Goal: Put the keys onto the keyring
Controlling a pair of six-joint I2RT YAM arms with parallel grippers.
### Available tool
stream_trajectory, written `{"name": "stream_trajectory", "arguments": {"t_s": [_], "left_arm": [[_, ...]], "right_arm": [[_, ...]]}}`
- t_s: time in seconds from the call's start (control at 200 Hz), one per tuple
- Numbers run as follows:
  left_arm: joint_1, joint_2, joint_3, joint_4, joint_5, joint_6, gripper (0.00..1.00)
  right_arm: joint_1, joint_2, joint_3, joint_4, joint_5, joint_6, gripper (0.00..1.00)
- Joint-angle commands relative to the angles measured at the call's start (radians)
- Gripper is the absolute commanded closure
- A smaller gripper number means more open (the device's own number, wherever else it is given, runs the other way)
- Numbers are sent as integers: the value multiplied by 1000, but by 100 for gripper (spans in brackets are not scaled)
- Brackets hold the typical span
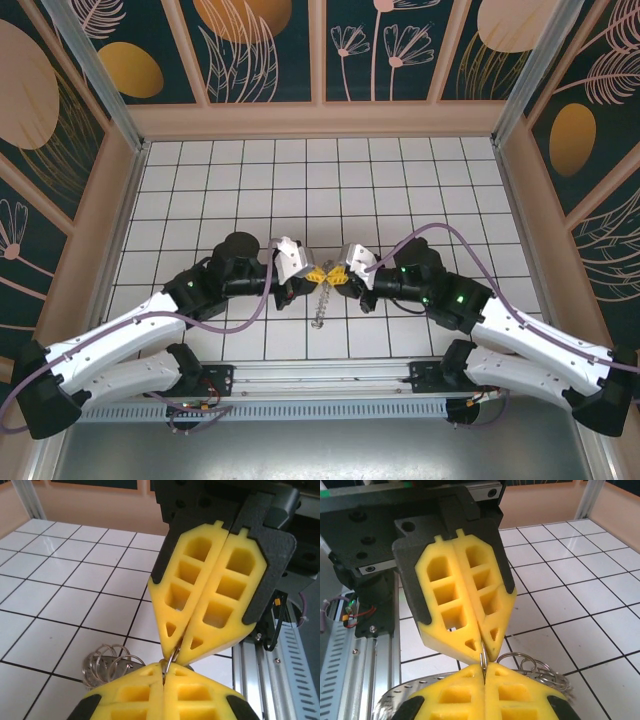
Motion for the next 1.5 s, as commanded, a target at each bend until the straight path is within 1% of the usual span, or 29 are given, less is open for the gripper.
{"name": "stream_trajectory", "arguments": {"t_s": [0.0, 0.09, 0.215, 0.31, 0.38, 0.661, 0.791, 0.861, 0.951, 1.056, 1.161, 1.231, 1.276, 1.386, 1.496], "left_arm": [[-2, 3, 15, 15, -10, 12, 100], [-2, -22, -7, 67, 18, -4, 100], [-3, -69, -51, 190, 77, -51, 100], [-2, -84, -69, 252, 111, -79, 100], [-2, -97, -81, 293, 125, -96, 100], [-2, -130, -142, 448, 186, -169, 100], [-3, -124, -158, 477, 195, -190, 100], [-2, -118, -157, 466, 195, -190, 100], [-1, -117, -159, 462, 194, -188, 100], [-2, -112, -147, 427, 186, -177, 100], [-2, -98, -101, 294, 142, -124, 100], [-3, -87, -54, 182, 103, -78, 88], [-2, -76, -23, 120, 73, -52, 84], [-3, -22, 55, -27, -18, 8, 81], [-2, 19, 90, -98, -35, 45, 81]], "right_arm": [[22, 5, 58, -10, -10, -39, 100], [21, -1, 53, -9, -7, -39, 100], [23, -20, 26, 16, -28, -20, 100], [21, -33, 3, 38, -40, -4, 92], [22, -39, -2, 44, -42, 2, 89], [23, -64, -12, 80, -63, 15, 85], [23, -65, -15, 89, -70, 14, 84], [23, -70, -20, 98, -72, 12, 88], [23, -75, -25, 108, -71, 12, 100], [23, -76, -21, 100, -54, 8, 100], [23, -75, -10, 81, -24, -5, 100], [23, -62, 10, 51, -3, -19, 100], [23, -45, 27, 28, 6, -28, 100], [23, -6, 62, -12, 13, -46, 100], [23, 11, 83, -26, 2, -57, 100]]}}
